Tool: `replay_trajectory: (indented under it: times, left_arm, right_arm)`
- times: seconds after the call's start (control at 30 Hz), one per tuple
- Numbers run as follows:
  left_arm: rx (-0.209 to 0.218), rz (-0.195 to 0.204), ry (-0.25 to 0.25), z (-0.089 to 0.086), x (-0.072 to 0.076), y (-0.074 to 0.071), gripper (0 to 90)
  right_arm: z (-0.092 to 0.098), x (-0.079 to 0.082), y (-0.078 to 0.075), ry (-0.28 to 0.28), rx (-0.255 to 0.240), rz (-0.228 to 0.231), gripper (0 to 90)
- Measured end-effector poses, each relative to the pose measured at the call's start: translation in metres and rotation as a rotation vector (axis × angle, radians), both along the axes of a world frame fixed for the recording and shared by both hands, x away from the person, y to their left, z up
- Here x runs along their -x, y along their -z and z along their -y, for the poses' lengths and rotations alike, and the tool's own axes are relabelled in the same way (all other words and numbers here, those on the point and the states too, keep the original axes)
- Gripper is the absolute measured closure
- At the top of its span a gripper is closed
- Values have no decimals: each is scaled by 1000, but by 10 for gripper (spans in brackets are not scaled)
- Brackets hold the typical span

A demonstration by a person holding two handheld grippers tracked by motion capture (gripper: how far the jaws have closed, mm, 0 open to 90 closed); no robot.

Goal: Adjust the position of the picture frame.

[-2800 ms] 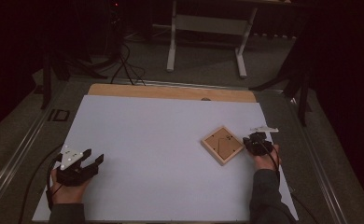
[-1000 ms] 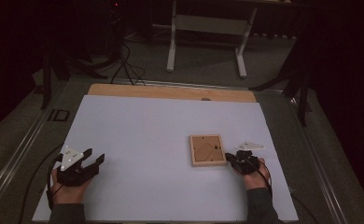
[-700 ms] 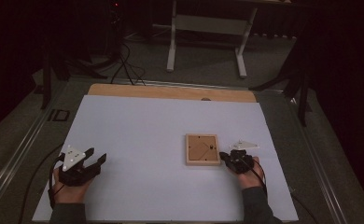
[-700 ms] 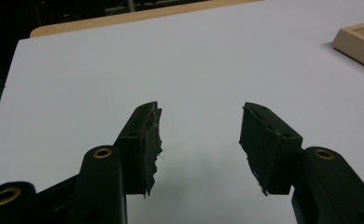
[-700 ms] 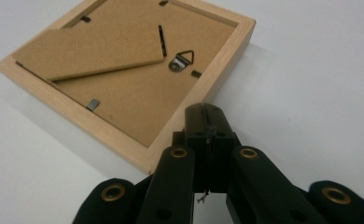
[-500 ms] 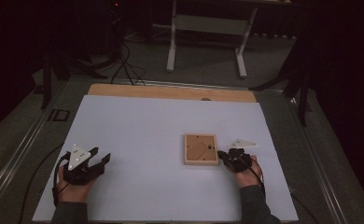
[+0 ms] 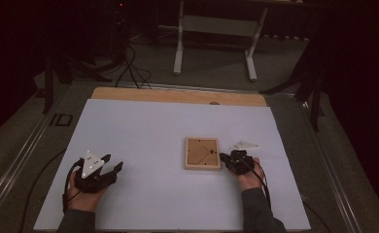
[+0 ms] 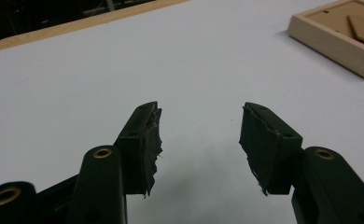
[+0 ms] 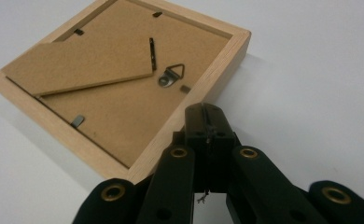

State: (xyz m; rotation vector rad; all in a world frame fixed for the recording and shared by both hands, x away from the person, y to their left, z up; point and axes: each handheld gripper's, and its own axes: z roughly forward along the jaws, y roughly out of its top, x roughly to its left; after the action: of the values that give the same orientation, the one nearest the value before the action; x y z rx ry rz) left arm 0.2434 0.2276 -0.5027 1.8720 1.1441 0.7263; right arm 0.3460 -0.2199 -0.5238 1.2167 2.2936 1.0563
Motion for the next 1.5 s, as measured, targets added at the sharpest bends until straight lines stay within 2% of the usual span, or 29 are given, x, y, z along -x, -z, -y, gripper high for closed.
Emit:
replay_trajectory:
  times: [0.17, 0.3, 0.4, 0.43, 0.57, 0.7, 0.73, 0.8, 0.87, 0.9, 0.93, 1.1, 1.17, 1.27, 1.37, 1.5]
  left_arm:
    - [21, -15, 28, 8, -2, 2, 472]
    - [18, -15, 60, 18, -4, 2, 472]
    - [14, -16, 65, 20, -5, 3, 472]
    - [10, -22, 88, 29, -8, 4, 472]
    - [9, -30, 116, 42, -14, 5, 472]
    - [19, -38, 141, 54, -20, 5, 474]
    - [14, -40, 152, 63, -25, 5, 474]
    - [14, -40, 152, 63, -25, 5, 474]
    - [-9, -49, 189, 81, -33, 10, 476]
    - [-9, -49, 189, 81, -33, 10, 477]
    - [-24, -55, 206, 90, -37, 14, 478]
    - [-44, -78, 229, 105, -46, 22, 486]
    - [-65, -87, 241, 110, -49, 25, 494]
    - [-87, -86, 272, 116, -51, 28, 524]
    - [-117, -104, 297, 119, -54, 32, 538]
    - [-99, -122, 293, 117, -58, 34, 558]
  right_arm:
    - [-10, -7, 2, -2, -24, -6, 899]
    - [-20, -10, 3, -12, -29, -4, 899]
    - [-26, -13, 4, -16, -25, -1, 899]
    - [-30, -16, 4, -16, -32, -4, 899]
    - [-36, -21, 3, -18, -33, -9, 899]
    - [-42, -24, 1, -33, -17, -20, 899]
    - [-43, -24, 1, -35, -13, -21, 898]
    - [-43, -25, 0, -38, -9, -22, 898]
    - [-45, -27, -1, -38, -6, -23, 899]
    - [-45, -27, -2, -40, -3, -24, 899]
    - [-46, -28, -2, -42, -2, -24, 899]
    - [-49, -30, -4, -51, 7, -27, 899]
    - [-52, -31, -4, -57, 6, -27, 899]
    - [-56, -31, -4, -66, 1, -30, 899]
    - [-61, -30, -4, -84, 3, -36, 899]
    - [-67, -29, -5, -105, 17, -36, 899]
